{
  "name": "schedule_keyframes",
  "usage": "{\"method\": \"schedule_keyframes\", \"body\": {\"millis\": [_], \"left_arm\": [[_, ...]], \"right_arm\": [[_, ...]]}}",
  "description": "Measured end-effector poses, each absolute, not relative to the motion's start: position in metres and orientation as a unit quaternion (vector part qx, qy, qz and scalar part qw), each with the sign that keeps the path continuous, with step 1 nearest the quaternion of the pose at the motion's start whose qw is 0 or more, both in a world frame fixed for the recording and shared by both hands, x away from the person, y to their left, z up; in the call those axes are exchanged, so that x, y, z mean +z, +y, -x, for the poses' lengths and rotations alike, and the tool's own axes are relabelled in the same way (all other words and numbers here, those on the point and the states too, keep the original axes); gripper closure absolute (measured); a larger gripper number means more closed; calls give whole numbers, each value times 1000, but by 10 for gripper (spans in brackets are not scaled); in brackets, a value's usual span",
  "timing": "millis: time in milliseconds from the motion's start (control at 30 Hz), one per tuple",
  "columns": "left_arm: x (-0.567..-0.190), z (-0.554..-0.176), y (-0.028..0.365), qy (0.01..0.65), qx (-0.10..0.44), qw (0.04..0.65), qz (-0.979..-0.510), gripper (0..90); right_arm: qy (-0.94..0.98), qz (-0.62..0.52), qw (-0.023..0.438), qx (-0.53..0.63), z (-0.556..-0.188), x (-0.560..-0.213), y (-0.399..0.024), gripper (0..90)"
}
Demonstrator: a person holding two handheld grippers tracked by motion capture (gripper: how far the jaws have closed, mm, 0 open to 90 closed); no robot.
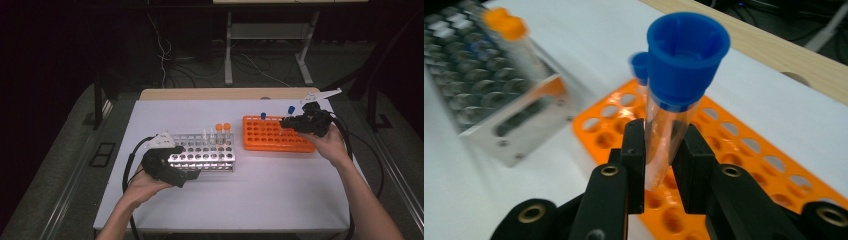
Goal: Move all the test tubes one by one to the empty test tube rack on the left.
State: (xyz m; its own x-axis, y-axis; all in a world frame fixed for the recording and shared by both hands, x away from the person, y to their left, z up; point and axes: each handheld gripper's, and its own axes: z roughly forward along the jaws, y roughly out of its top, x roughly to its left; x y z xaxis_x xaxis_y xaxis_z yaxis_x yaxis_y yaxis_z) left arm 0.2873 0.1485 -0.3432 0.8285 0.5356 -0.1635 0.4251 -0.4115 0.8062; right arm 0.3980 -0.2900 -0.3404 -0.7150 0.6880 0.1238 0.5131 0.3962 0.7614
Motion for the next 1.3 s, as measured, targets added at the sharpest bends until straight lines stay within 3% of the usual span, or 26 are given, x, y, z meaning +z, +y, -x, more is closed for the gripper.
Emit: {"method": "schedule_keyframes", "body": {"millis": [533, 1300], "left_arm": [[-334, -289, 140, 273, 56, 461, -842, 0], [-309, -294, 122, 237, 54, 458, -855, 37]], "right_arm": [[855, -295, 66, 421, -347, -320, -255, 760], [901, -192, 18, 389, -316, -314, -178, 760]]}}
